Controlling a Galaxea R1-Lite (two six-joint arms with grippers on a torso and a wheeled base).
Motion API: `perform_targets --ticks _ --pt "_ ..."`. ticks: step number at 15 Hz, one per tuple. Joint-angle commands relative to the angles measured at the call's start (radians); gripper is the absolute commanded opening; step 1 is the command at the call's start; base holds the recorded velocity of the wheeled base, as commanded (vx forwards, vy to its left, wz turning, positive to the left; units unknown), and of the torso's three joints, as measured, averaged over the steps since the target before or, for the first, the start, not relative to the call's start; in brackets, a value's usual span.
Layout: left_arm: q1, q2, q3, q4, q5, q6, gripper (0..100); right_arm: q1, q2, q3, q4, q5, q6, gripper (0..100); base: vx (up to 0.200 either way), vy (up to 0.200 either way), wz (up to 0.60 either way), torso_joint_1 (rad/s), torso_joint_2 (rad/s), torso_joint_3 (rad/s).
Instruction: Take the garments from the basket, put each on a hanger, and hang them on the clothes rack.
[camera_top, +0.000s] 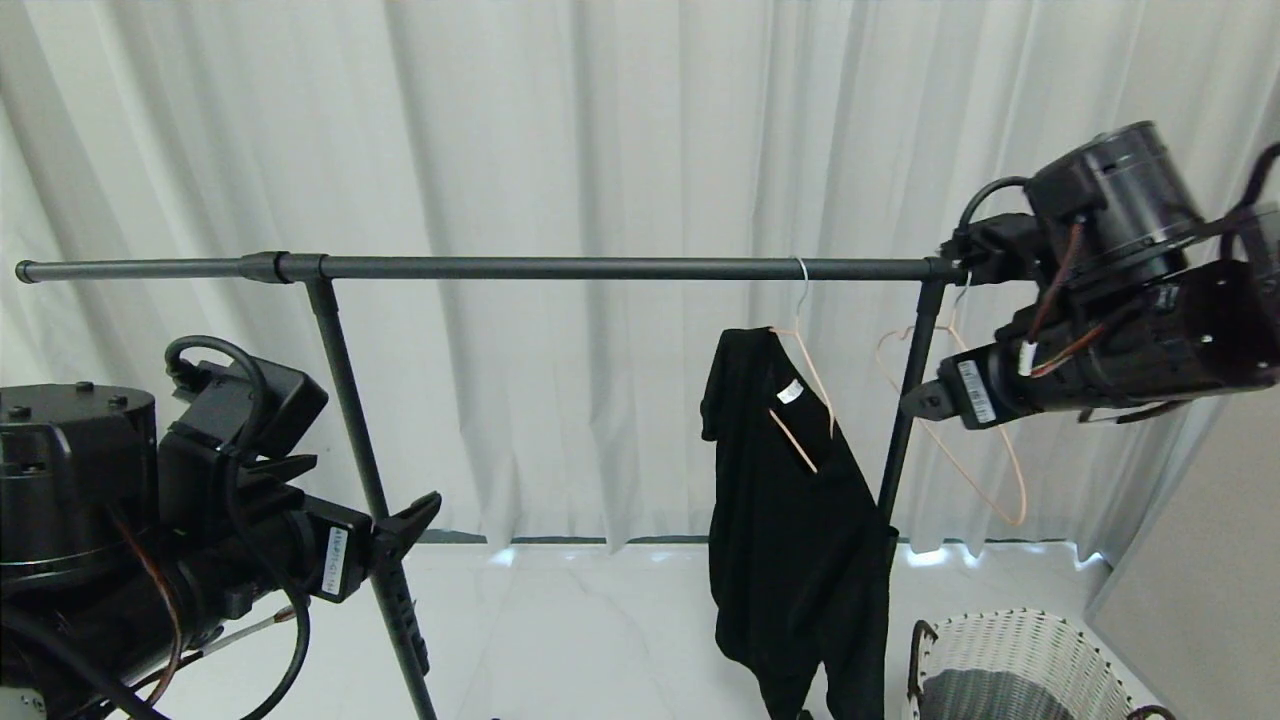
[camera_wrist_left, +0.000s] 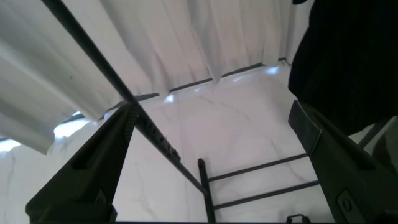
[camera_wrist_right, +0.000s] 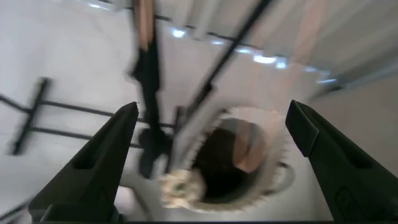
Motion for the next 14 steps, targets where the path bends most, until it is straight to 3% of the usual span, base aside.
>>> perform_targets --ticks 1,6,14 --pt "0.022 0.003 -0.002 -0.001 0.001 0.001 100 -0.050 -0.121 0.050 0.010 -0.018 -0.035 100 -0.200 0.000 0.00 -0.002 0.00 0.007" --pt "0.042 0.000 -0.001 -0.001 0.001 0.001 100 -0.094 -0.169 0.122 0.007 -0.022 -0.097 100 -0.200 0.000 0.00 0.001 0.00 0.004" --pt "0.050 -0.001 0.001 -0.001 0.001 -0.002 100 -0.094 -0.169 0.136 -0.015 -0.047 -0.098 100 -0.200 0.000 0.00 0.003 0.00 0.004"
